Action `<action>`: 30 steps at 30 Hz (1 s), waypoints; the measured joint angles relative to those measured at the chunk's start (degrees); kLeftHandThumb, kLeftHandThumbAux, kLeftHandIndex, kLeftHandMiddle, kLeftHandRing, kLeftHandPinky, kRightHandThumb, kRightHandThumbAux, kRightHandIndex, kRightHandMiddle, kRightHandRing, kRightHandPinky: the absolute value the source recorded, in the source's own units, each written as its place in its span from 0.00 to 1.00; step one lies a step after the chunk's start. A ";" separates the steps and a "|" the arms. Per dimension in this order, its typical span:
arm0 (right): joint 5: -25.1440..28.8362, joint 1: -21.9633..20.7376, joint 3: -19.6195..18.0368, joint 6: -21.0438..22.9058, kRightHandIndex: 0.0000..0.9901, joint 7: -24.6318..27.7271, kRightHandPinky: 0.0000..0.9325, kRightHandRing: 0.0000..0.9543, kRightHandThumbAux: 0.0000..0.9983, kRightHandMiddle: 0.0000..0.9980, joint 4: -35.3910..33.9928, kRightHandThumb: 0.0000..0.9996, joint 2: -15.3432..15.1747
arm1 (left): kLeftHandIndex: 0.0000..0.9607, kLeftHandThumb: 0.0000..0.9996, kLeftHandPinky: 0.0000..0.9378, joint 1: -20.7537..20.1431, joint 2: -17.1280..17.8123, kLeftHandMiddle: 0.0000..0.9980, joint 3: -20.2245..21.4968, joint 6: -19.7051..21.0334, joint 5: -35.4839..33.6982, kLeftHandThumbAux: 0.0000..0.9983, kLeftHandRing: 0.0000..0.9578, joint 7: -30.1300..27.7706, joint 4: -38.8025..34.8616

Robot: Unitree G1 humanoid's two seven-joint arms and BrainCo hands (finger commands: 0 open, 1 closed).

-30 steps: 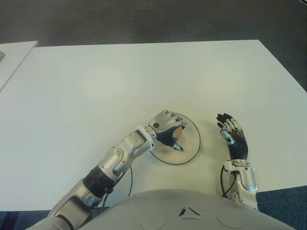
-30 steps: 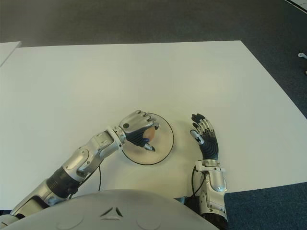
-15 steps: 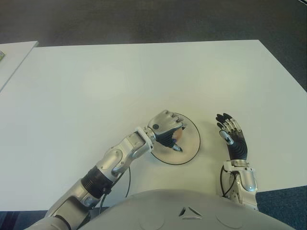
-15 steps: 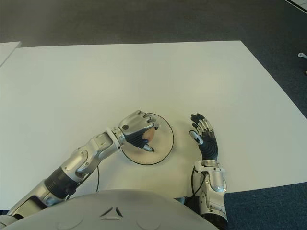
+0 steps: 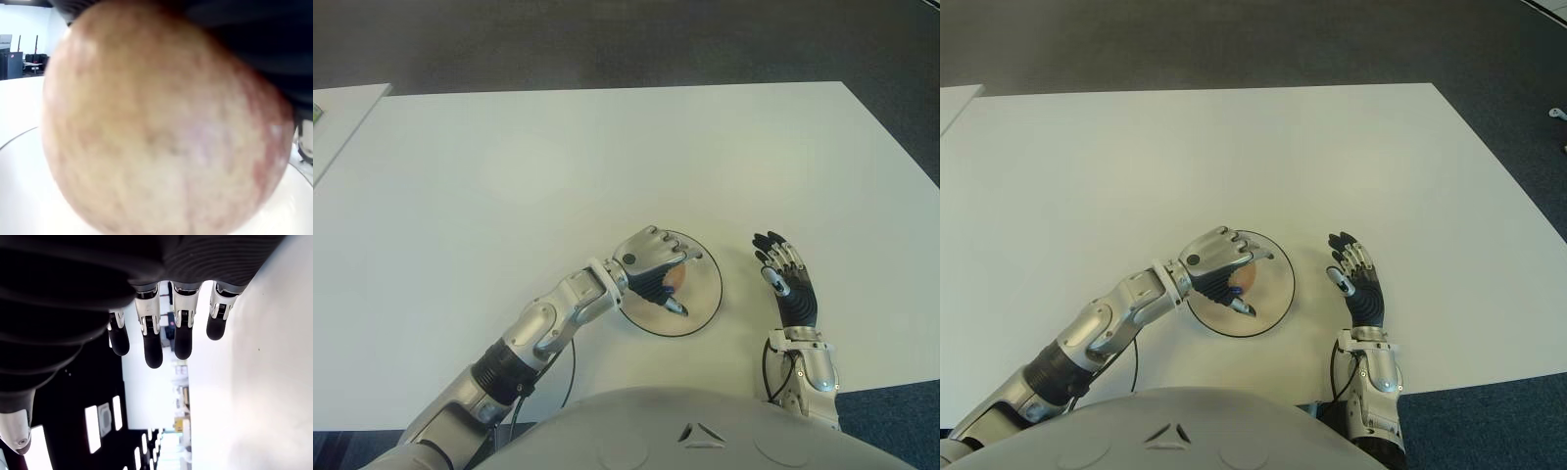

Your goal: Put the apples into the plate.

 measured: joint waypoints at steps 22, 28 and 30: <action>0.17 0.26 0.52 0.48 0.18 0.41 0.14 0.14 0.54 0.19 -0.36 0.24 -0.24 | 0.00 0.11 0.00 -0.54 1.30 0.00 0.94 -5.29 -1.30 0.23 0.00 2.78 -0.88; 0.14 0.30 0.62 0.52 0.19 0.39 0.14 0.14 0.54 0.20 -0.43 0.24 -0.32 | 0.00 0.11 0.00 -0.53 1.29 0.00 1.16 -5.79 -1.75 0.22 0.00 2.95 -0.88; 0.14 0.33 0.65 0.55 0.19 0.37 0.13 0.14 0.54 0.20 -0.46 0.24 -0.31 | 0.00 0.11 0.00 -0.53 1.30 0.00 1.41 -6.20 -2.15 0.22 0.00 2.95 -0.88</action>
